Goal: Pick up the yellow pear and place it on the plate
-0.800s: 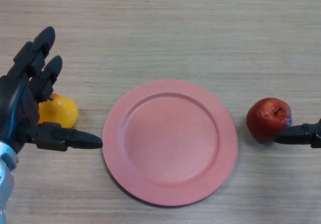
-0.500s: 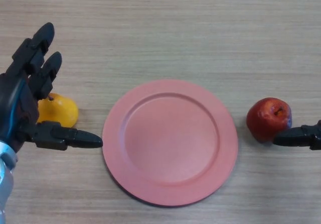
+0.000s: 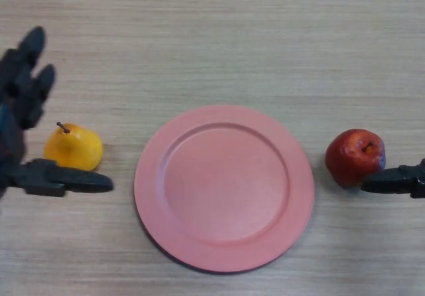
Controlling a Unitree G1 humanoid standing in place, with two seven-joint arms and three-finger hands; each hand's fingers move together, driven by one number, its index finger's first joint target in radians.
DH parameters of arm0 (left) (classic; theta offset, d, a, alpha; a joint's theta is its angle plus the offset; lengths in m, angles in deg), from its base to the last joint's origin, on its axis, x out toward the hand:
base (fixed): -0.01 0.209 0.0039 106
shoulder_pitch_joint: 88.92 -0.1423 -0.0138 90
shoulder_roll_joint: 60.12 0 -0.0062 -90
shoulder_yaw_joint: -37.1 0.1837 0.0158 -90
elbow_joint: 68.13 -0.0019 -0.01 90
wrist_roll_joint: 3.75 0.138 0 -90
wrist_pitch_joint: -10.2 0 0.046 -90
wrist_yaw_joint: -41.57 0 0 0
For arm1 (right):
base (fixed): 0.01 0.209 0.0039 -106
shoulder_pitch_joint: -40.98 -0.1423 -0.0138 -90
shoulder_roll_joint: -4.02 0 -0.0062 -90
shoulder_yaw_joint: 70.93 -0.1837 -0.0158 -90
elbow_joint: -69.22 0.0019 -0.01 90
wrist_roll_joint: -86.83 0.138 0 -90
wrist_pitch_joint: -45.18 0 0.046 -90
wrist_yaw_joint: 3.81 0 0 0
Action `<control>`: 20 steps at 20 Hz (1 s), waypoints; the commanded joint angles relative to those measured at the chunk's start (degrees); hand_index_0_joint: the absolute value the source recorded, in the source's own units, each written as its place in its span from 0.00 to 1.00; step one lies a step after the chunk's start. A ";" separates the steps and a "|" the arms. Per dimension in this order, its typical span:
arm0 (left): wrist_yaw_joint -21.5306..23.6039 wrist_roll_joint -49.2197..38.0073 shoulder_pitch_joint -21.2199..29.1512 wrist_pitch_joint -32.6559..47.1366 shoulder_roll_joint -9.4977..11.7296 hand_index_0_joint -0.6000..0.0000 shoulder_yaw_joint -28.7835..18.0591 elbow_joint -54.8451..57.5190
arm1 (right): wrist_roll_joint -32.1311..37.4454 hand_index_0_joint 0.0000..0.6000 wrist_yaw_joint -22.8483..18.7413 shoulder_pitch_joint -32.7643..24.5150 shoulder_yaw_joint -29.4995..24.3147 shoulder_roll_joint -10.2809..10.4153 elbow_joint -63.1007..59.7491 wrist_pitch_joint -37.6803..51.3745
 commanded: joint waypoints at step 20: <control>9.39 13.09 23.97 50.77 6.95 1.00 7.37 -67.28 | -0.60 0.00 -1.95 0.46 -6.41 -1.77 4.82 5.71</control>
